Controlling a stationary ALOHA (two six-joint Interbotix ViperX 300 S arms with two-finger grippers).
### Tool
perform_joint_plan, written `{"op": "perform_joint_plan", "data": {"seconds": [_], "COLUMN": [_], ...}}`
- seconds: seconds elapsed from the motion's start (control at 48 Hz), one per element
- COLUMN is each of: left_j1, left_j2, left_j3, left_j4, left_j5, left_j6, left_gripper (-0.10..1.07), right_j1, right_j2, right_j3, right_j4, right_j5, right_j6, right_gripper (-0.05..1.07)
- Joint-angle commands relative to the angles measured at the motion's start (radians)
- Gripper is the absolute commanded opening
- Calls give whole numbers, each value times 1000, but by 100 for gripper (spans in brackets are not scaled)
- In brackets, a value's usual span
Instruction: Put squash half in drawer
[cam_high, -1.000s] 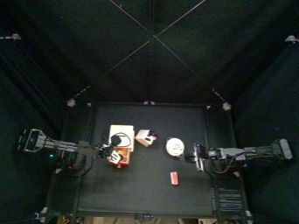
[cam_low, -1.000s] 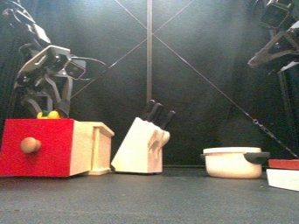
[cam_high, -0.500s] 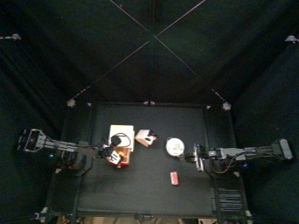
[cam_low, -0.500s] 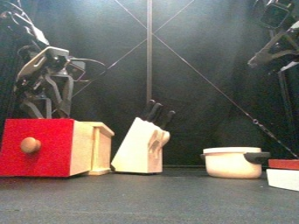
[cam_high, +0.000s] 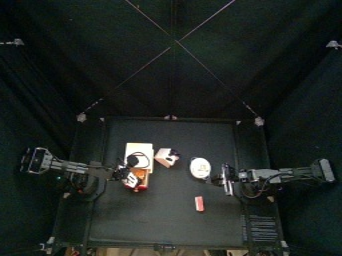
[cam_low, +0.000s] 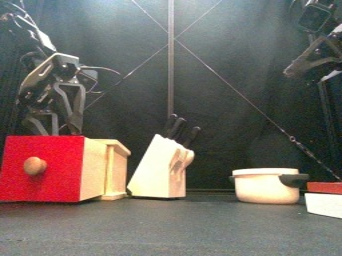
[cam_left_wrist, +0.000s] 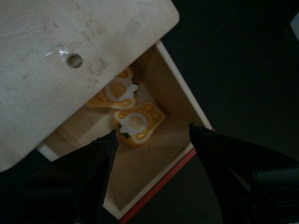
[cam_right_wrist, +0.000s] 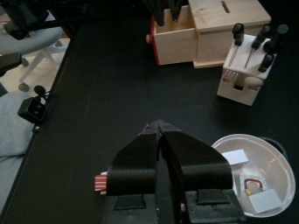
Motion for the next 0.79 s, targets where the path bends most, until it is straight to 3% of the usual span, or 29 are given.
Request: {"op": "perform_joint_plan", "data": {"seconds": [0.0,0.771], "left_j1": [2,3], "left_j2": [-3,-5], "left_j3": [-11,-3], "left_j4": [2,0], "left_j5": [-32,-61], "left_j6": [2,2], "left_gripper": [97,97], "right_j1": [-2,-2], "right_j2": [11,11], "right_j3": [-20,-23], "right_j4": [0,0], "right_j5": [-6,-8], "right_j6": [-2,-2], "right_gripper": [2,2]}}
